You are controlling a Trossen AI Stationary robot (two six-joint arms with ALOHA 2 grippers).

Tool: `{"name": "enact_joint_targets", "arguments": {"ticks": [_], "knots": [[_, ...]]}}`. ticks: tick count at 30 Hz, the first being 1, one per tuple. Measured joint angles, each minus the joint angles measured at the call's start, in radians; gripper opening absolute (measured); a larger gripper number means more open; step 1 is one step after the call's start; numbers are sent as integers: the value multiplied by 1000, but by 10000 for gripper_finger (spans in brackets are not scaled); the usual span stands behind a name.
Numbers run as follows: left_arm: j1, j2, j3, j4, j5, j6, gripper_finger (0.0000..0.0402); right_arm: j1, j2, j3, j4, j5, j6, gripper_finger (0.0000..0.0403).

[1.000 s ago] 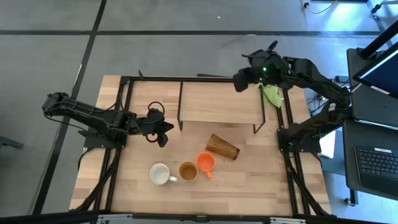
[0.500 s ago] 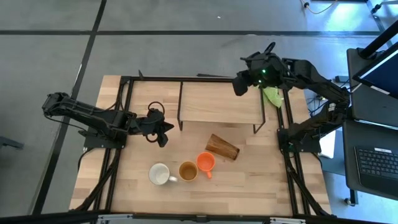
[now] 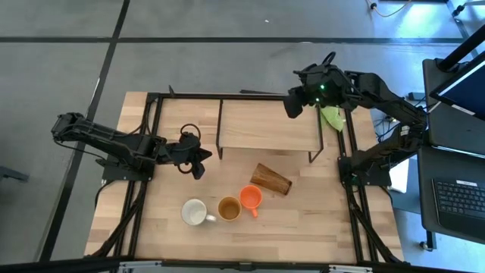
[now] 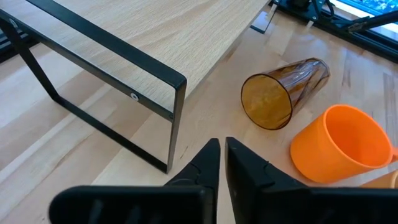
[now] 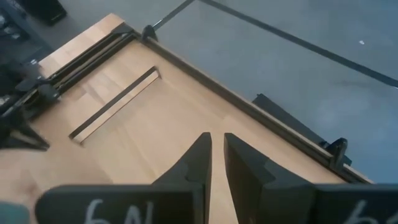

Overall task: Stack small to large cups/mugs on shelf
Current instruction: Put the brown cup on the shelf

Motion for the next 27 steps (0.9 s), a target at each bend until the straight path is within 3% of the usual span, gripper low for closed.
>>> {"name": "enact_joint_targets", "arguments": {"ticks": [6, 12, 22, 25, 27], "knots": [[0, 0, 0, 0, 0, 0, 33, 124, 0, 0, -9, -58, 16, 46], [0, 0, 0, 0, 0, 0, 39, 248, 0, 0, 2, 54, 61, 46], [9, 0, 0, 61, -2, 18, 36, 347, 0, 0, -29, 121, 240, 46], [15, 0, 0, 135, 27, -29, 32, 394, 0, 0, -65, 179, 272, 46], [13, -1, 0, 208, 112, -6, 28, 429, 5, 0, -101, 209, 306, 46]]}}
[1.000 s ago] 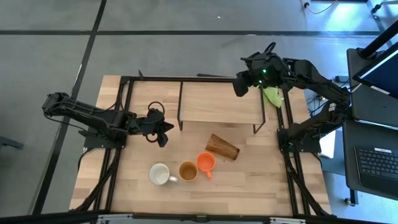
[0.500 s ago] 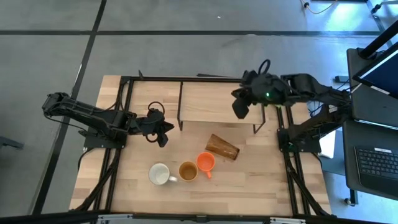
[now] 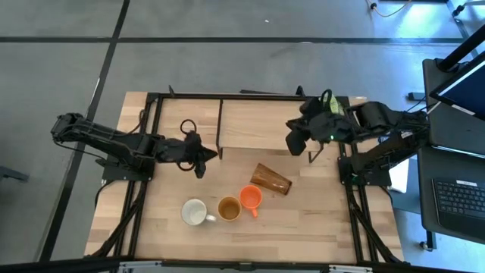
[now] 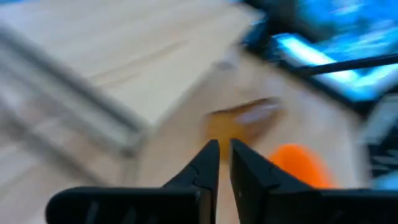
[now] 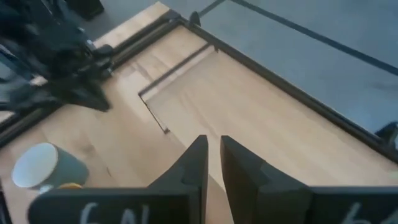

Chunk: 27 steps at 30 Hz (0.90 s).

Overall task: Stack small to large cups/mugs on shelf
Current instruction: Put the brown cup on the shelf

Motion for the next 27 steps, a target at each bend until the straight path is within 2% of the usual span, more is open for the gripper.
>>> {"name": "enact_joint_targets", "arguments": {"ticks": [4, 7, 11, 13, 15, 17, 19, 23, 25, 27], "knots": [[-26, 0, 0, 125, 206, 249, 21, 56, 16, 0, -83, 24, 111, 46], [-47, 0, 0, 179, 239, 303, 16, 92, 28, 0, -115, 35, 183, 46], [-60, 9, 0, 206, 79, 231, 8, 140, 46, 0, -135, 56, 263, 46], [-65, 9, 0, 258, 49, 248, 5, 162, 48, 0, -144, 68, 292, 46], [-67, 7, 0, 333, 63, 249, 2, 182, 48, 0, -153, 83, 322, 46], [-59, 7, 0, 394, 144, 173, 1, 204, 48, 0, -156, 97, 336, 46], [-21, 12, 1, 416, 285, 61, 1, 227, 48, 0, -167, 116, 357, 46], [32, 96, 19, 354, 425, -136, 1, 277, 48, 0, -173, 156, 375, 46], [50, 176, 87, 339, 490, -160, 1, 312, 48, 0, -172, 212, 377, 48], [59, 249, 171, 303, 504, -164, 1, 351, 48, 0, -171, 273, 382, 59]]}}
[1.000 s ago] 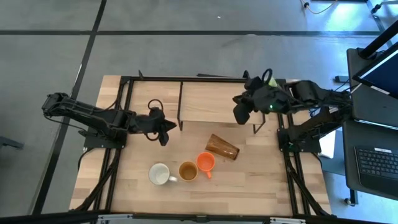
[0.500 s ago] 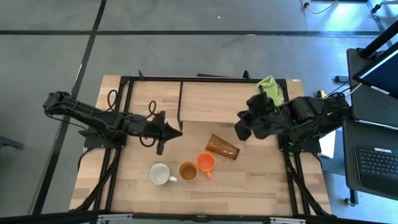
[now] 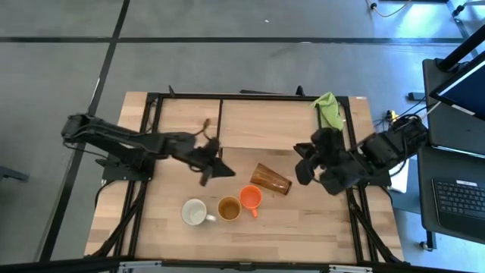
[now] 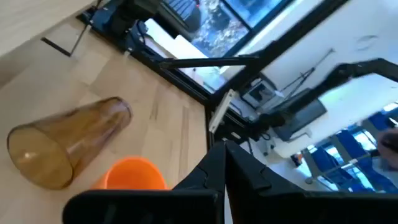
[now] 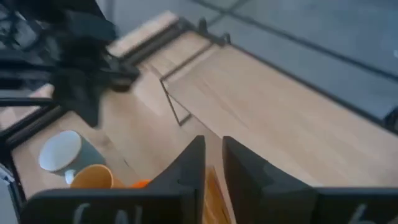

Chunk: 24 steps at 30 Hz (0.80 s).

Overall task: Stack small to large cups/mugs on shelf
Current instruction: Put the brown cup on the shelf

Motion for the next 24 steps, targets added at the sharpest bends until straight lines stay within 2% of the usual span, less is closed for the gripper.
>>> {"name": "enact_joint_targets", "arguments": {"ticks": [3, 6, 10, 13, 16, 18, 24], "knots": [[14, 115, 141, -112, -2, 1, 1, 42, 0, 0, 1, 45, 1, 91], [13, 200, 244, -265, -49, 0, 9, 81, -2, 0, 2, 54, 30, 136], [18, 278, 277, -306, -7, -121, 39, 151, -11, 0, 5, 109, 54, 199], [20, 317, 285, -305, 7, -237, 64, 212, -26, 0, 7, 237, 57, 234], [13, 343, 286, -309, -35, -348, 84, 276, -45, 0, 6, 375, 56, 246], [11, 350, 286, -314, -68, -402, 92, 310, -57, 0, 0, 429, 54, 247], [-25, 351, 342, -360, -246, -467, 96, 360, -70, 0, -19, 450, 51, 248]]}}
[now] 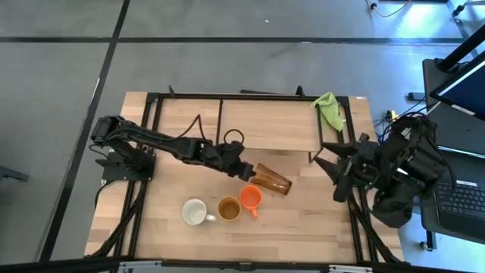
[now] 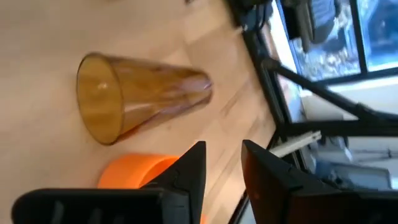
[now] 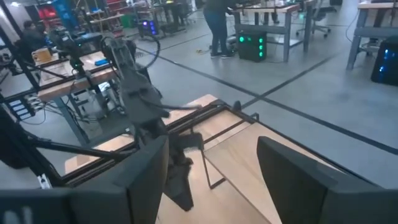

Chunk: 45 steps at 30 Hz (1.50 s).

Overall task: Stack small to large cups/mugs on shelf
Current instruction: Put the brown cup on the shelf

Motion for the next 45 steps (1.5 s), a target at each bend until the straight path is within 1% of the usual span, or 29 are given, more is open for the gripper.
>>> {"name": "enact_joint_targets", "arguments": {"ticks": [2, 5, 8, 12, 15, 18, 21, 24, 28, 31, 34, 36, 39, 41, 43, 45], "knots": [[-25, -1, 66, -102, -83, 0, 95, 9, 0, 0, -10, 0, 1, 248], [-64, 20, 205, -346, -202, -3, 91, 19, 0, 0, -14, 0, 1, 248], [-91, 75, 364, -564, -244, -27, 80, 25, -2, 0, -19, 0, 1, 248], [-110, 183, 535, -640, -300, -26, 56, 28, -12, 0, -20, 0, 1, 248], [-109, 277, 607, -658, -296, -8, 35, 37, -17, 0, -16, 2, 2, 248], [-109, 355, 617, -673, -246, -16, 20, 58, -20, 0, -8, 11, 2, 248], [-113, 388, 617, -678, -223, -51, 15, 83, -27, 0, -2, 15, 3, 248], [-119, 389, 617, -673, -249, -82, 19, 102, -41, 0, -2, 14, 13, 248], [-118, 382, 616, -690, -299, -80, 30, 131, -44, 0, -2, 18, 15, 248], [-112, 381, 573, -691, -279, -114, 38, 144, -44, 0, -2, 28, 15, 248], [-106, 384, 510, -613, -252, -123, 40, 150, -41, 0, -9, 12, 24, 248], [-104, 380, 479, -555, -236, -119, 37, 150, -32, 0, -27, -10, 42, 248], [-97, 378, 449, -499, -233, -91, 27, 140, -5, -2, -92, -86, 130, 244], [-91, 378, 446, -506, -239, -72, 20, 116, 1, -34, -86, -123, 154, 237], [-83, 368, 446, -519, -242, -47, 13, 101, 2, -82, -85, -162, 225, 227], [-77, 358, 448, -567, -243, -34, 7, 69, -1, -154, -91, -250, 303, 210]]}}
